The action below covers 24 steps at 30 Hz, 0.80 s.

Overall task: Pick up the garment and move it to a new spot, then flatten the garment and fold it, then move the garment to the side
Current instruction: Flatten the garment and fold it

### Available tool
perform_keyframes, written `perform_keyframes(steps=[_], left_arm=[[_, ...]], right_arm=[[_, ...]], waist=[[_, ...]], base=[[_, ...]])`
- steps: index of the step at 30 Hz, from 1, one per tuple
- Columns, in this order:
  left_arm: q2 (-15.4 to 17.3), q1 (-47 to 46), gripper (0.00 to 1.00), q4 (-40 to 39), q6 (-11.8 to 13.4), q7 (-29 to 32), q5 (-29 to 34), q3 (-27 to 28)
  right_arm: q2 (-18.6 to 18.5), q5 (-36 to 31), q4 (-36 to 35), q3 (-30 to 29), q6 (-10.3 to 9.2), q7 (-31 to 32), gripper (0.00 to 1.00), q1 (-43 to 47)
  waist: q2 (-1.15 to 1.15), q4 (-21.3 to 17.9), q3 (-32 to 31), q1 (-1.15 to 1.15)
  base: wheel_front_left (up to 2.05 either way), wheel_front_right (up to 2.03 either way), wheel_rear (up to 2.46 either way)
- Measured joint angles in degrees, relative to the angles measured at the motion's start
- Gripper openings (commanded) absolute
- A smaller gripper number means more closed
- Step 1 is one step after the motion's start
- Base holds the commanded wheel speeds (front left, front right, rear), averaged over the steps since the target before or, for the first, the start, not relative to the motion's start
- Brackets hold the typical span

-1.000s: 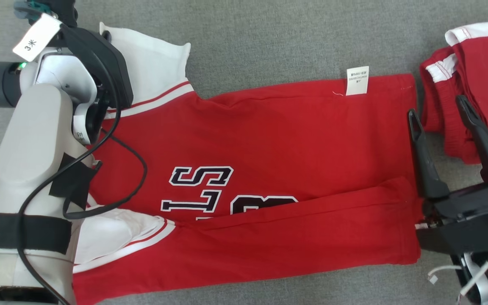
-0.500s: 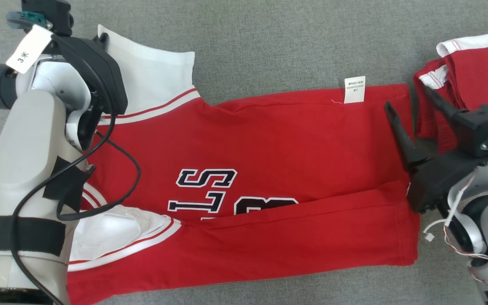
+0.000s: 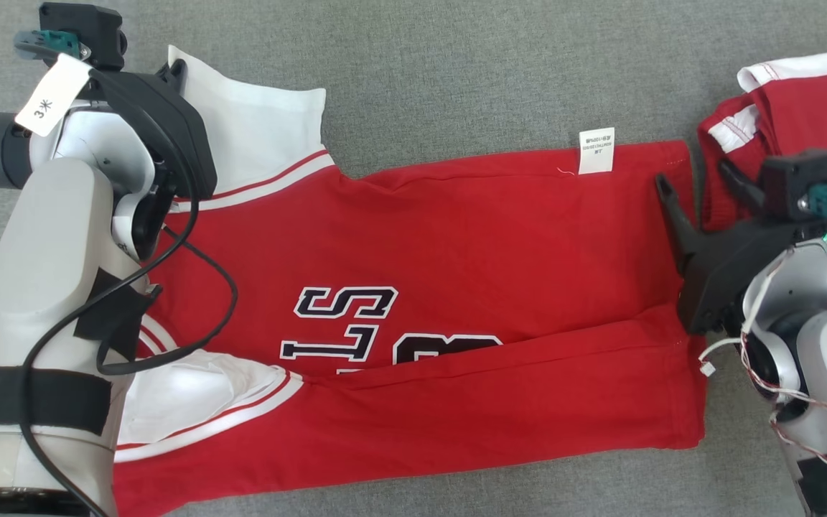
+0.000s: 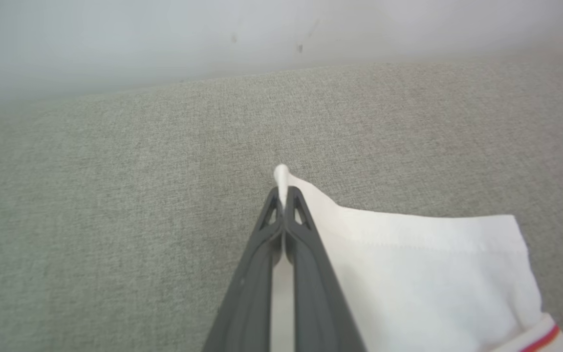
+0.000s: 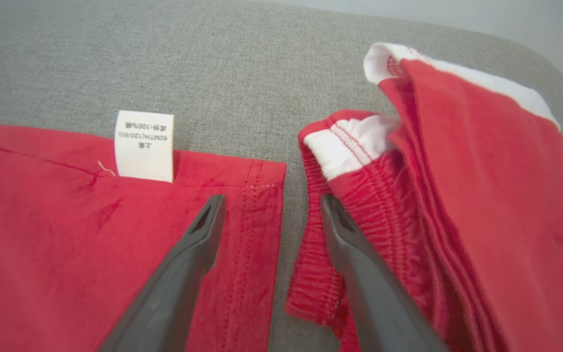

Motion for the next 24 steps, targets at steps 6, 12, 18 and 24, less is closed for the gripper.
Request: perform_keyframes(steps=[6, 12, 18, 24], left_arm=[[-0.18, -0.05, 0.00, 0.73, -0.29, -0.52, -0.09, -0.18], [-0.45, -0.28, 0.00, 1.30, -0.35, -1.19, -0.62, -0.32], [-0.46, -0.34, 0.00, 1.90, -0.63, -1.55, -1.16, -0.46], [-0.44, -0.94, 0.00, 2.56, -0.77, -2.55, -1.20, -0.52]], right_arm=[[0.48, 0.05, 2.52, 0.05, -0.10, 2.21, 1.00, -2.05], [0.99, 0.45, 4.10, 0.22, -0.53, 3.34, 0.60, -3.96], [1.16, 0.45, 4.66, 0.52, -0.53, 3.67, 0.00, -4.36], [1.11, 0.44, 4.90, 0.67, -0.53, 3.55, 0.00, -4.62]], waist=[[0.00, 0.12, 0.15, 0.00], [0.00, 0.51, 0.29, 0.00], [0.00, 0.79, 0.43, 0.00], [0.00, 0.99, 0.43, 0.00]], base=[[0.00, 0.00, 0.00], [0.00, 0.00, 0.00], [0.00, 0.00, 0.00], [0.00, 0.00, 0.00]])
